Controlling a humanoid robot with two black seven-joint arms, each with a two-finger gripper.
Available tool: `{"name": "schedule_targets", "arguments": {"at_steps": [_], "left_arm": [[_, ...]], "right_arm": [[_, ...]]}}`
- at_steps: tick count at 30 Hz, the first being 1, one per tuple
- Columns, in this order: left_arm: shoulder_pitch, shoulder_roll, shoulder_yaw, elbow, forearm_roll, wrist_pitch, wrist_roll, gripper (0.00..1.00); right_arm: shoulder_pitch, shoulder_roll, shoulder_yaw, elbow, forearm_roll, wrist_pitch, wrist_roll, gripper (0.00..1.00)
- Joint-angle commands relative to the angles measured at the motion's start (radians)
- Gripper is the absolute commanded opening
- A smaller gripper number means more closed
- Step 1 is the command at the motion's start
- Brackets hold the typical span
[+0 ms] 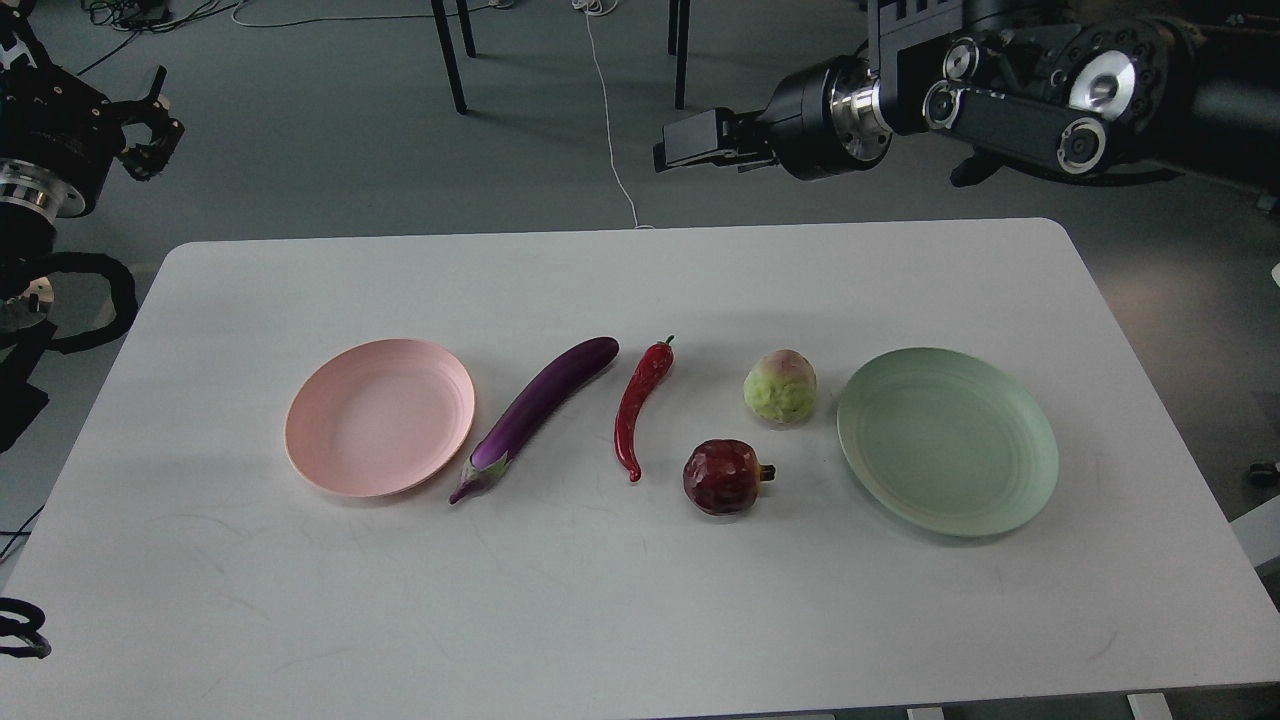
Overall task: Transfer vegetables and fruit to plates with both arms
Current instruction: 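Move the right hand forward over the peach beside the green plate, then grasp the peach with the right hand and lift it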
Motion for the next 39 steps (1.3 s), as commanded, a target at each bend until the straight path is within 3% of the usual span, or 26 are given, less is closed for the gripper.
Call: {"name": "schedule_targets", "arguments": {"at_steps": [1,5,11,16,39], "left_arm": [[0.001,0.004,0.003,0.002,0.001,0.0,-0.002,1.0],[0.001,0.007,0.004,0.005,0.001,0.0,-0.002,1.0],[0.003,0.024,0.003,0.005,0.001,0.0,-0.003,1.0],[0.004,0.023,0.006,0.005,0.001,0.0,-0.003,1.0],[0.012,0.02,0.011,0.046,0.001,0.0,-0.005,1.0]], "right_arm": [[-0.011,0.103,-0.17,-0.001,-0.064,-0.094,0.059,0.98],[-0.072,0.103,-0.342,-0.027,-0.07,-0.169,0.074,0.97],[-0.136,0.103,-0.414,-0.078,-0.093,-0.173,0.08,0.95],[-0.174,0.103,-0.419,-0.076,-0.092,-0.173,0.151,0.93],[-0.281,0.103,-0.367,-0.107,-0.077,-0.186,0.157,0.9]]}}
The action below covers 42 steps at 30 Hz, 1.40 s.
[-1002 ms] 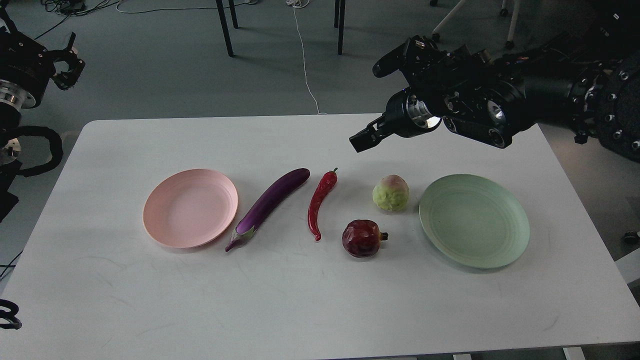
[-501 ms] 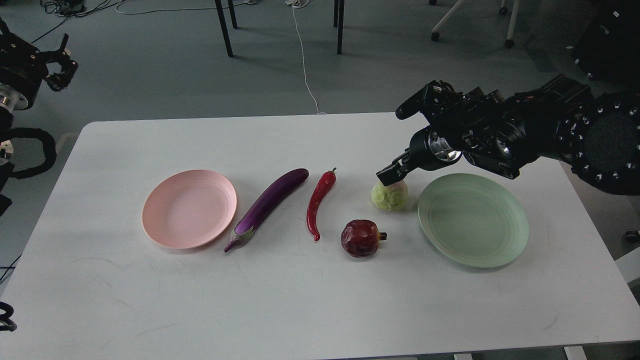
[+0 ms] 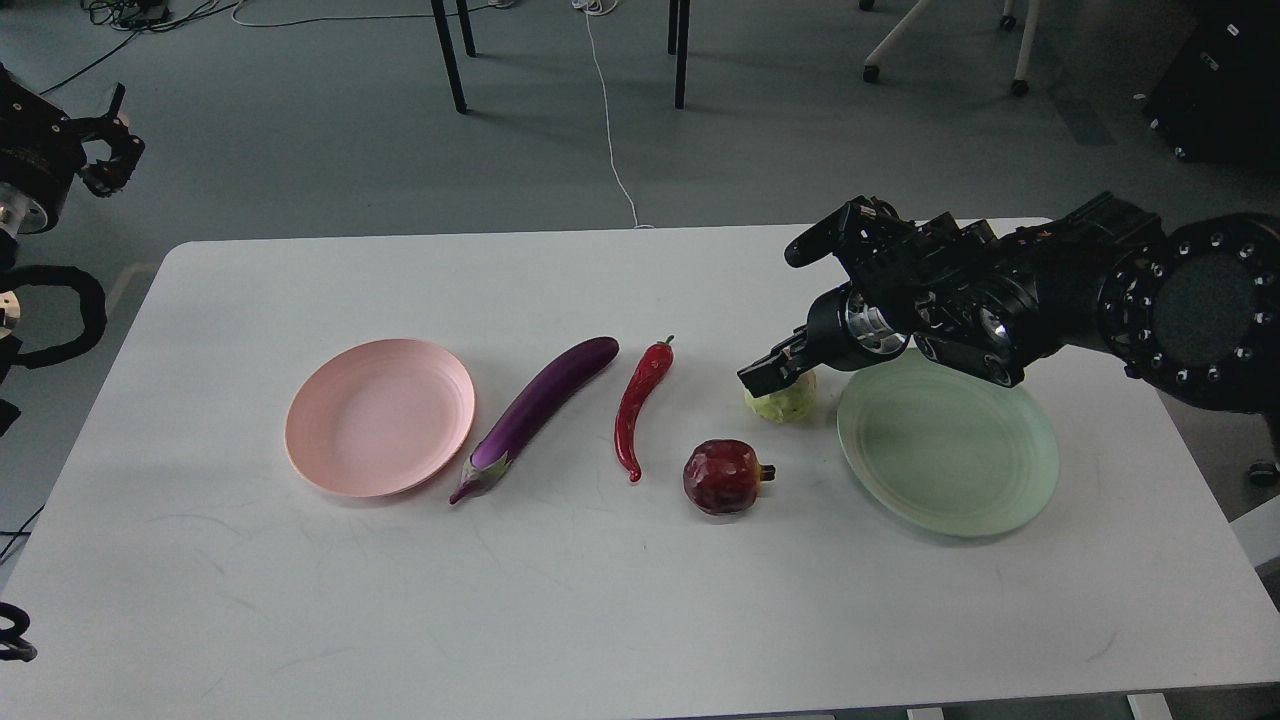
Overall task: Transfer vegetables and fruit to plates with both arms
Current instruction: 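Grasp the peach with the right hand and lift it, then place the peach on the green plate and open the right hand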
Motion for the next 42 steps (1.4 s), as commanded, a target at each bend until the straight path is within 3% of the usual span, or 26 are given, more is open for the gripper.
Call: {"name": "schedule_targets", "arguments": {"at_steps": [1,13,17,24,32,42], "left_arm": [[-0.001,0.001,-0.004,-0.001,0.0,0.0,0.0,1.0],[-0.01,0.003,-0.012,0.001,-0.005,0.0,-0.001,1.0],[-0.009,0.003,-0.01,0.001,-0.005,0.0,-0.001,1.0],[-0.01,0.003,-0.012,0.002,-0.005,0.0,-0.001,1.0],[-0.01,0.009,-0.01,0.002,-0.003,0.0,-0.001,1.0],[-0.01,0.009,-0.01,0.002,-0.003,0.0,0.0,1.0]], "right_arm": [[-0.005,0.0,-0.013,-0.023,-0.003,0.002,0.0,0.9],[-0.048,0.0,-0.036,-0.04,-0.006,0.006,0.006,0.89],[-0.054,0.0,-0.036,-0.039,-0.007,0.009,0.034,0.79],[-0.046,0.0,-0.033,-0.028,-0.015,0.009,0.037,0.65],[0.033,0.0,-0.021,0.012,-0.013,0.009,0.039,0.62],[0.129,-0.282,-0.024,0.213,-0.087,0.002,0.037,0.63]]}}
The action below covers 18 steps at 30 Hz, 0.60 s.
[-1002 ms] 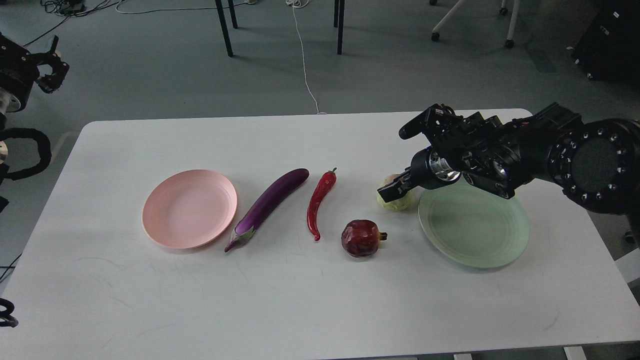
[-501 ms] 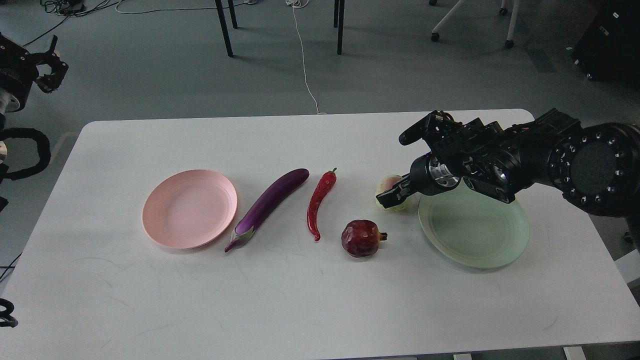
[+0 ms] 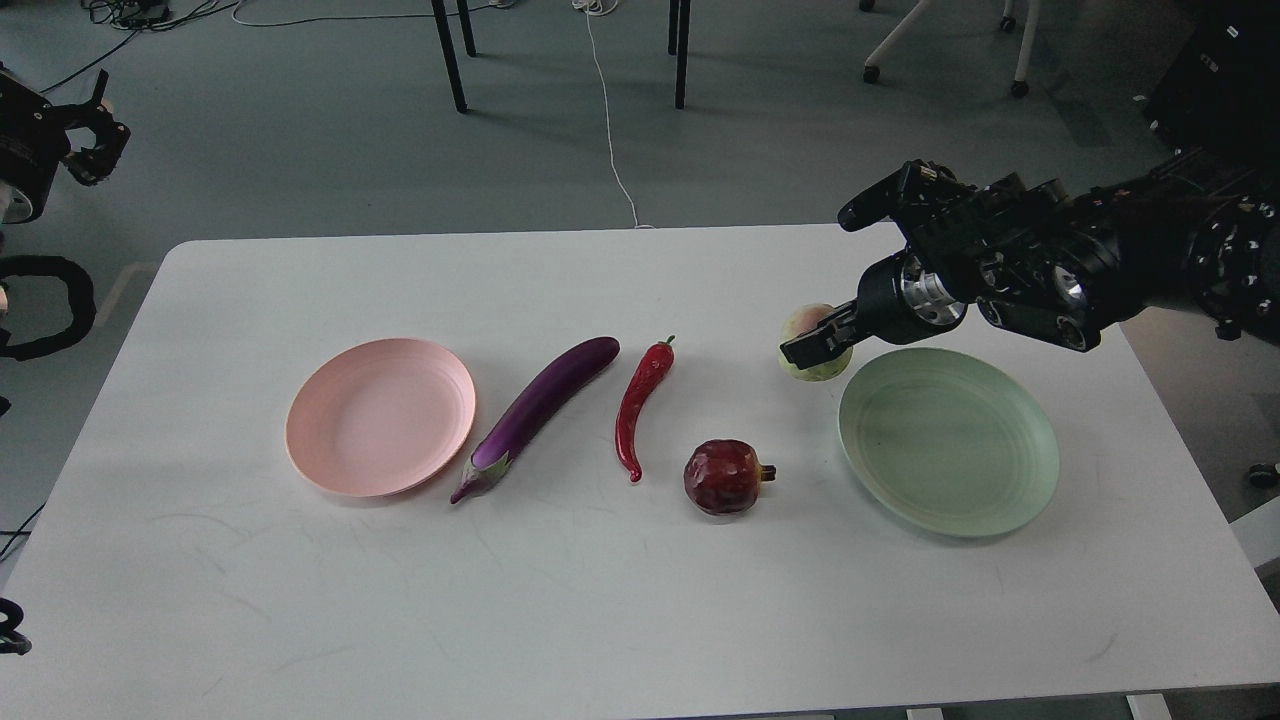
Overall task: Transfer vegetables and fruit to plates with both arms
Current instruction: 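Place the peach on the green plate and open the right hand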
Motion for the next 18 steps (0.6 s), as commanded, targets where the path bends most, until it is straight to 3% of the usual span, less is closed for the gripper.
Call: {"name": "schedule_targets", "arguments": {"at_steps": [1,9,15,18], "left_arm": [[-0.001,-0.001,0.0,0.0,0.0,0.0,0.0,1.0],[-0.001,0.0,0.0,0.0,0.002,0.0,0.002,1.0],[-0.001,0.0,0.001,0.0,0.002,0.0,0.002,1.0],[-0.001,-0.001,0.0,0.0,0.002,0.0,0.002,1.0]], "right_arm": [[0.0,-0.102,-0.001,0.048,-0.077,-0.007,-0.002,0.63],[-0.036,-0.237,0.002,0.054,-0.177,-0.037,-0.005,0.64],[-0.095,-0.24,0.002,0.046,-0.182,-0.045,-0.005,0.66],[-0.125,-0.239,-0.002,0.043,-0.188,-0.066,-0.011,0.72]]}}
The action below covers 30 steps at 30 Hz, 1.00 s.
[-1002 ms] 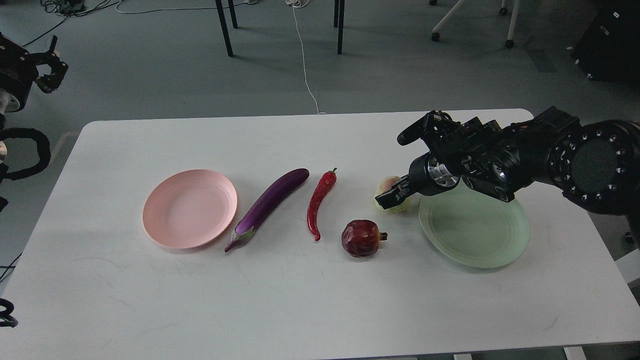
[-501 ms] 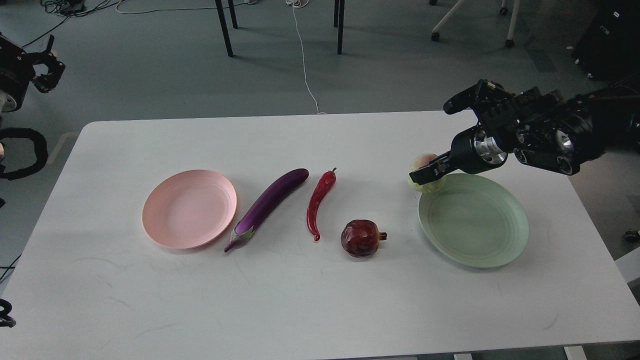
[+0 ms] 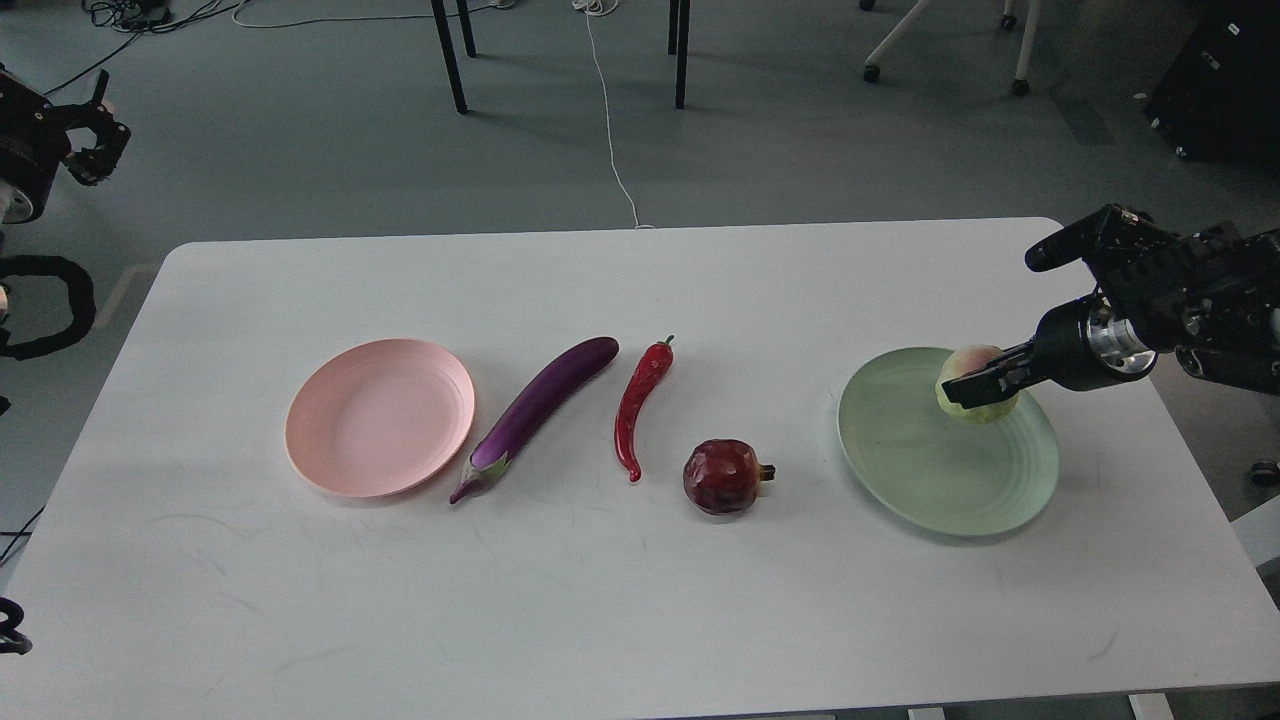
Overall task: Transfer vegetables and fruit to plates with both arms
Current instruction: 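Place the peach on the green plate and open the right hand, then reach the right hand down and grasp the red pomegranate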
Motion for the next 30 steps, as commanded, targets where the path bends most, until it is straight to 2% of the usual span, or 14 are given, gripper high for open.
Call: {"name": "schedule_targets", "arguments": {"at_steps": [1,3,7,10,18,22,25,30], "left_arm": [[0.0,-0.001,0.0,0.0,0.0,0.0,0.0,1.0],[0.0,-0.001,0.0,0.0,0.0,0.0,0.0,1.0],[0.002,-0.001,0.001,0.0,0.001,0.0,0.0,1.0],[0.0,0.001,0.001,0.0,0.0,0.0,0.0,1.0],[0.002,0.004,0.001,0.0,0.0,0.0,0.0,1.0],[0.002,0.007,0.001,0.0,0.0,0.0,0.0,1.0],[0.002,0.005,0.001,0.0,0.0,0.0,0.0,1.0],[0.002,0.004,0.001,0.0,0.0,0.0,0.0,1.0]], "right_arm": [[-0.029,0.001,-0.008,-0.003,-0.004,-0.024,-0.008,0.75],[-0.029,0.001,-0.011,0.002,-0.004,-0.029,-0.017,0.81],[-0.029,-0.002,-0.009,0.006,-0.013,-0.029,-0.02,0.85],[-0.029,-0.005,-0.006,0.006,-0.016,-0.029,-0.017,0.95],[0.0,-0.012,-0.003,0.006,-0.015,-0.02,-0.011,0.98],[0.089,-0.017,0.026,0.011,-0.004,-0.015,-0.01,0.98],[0.154,-0.012,0.087,0.058,-0.004,0.003,-0.011,0.98],[0.253,0.038,0.155,0.224,-0.003,0.005,-0.011,0.98]]}}
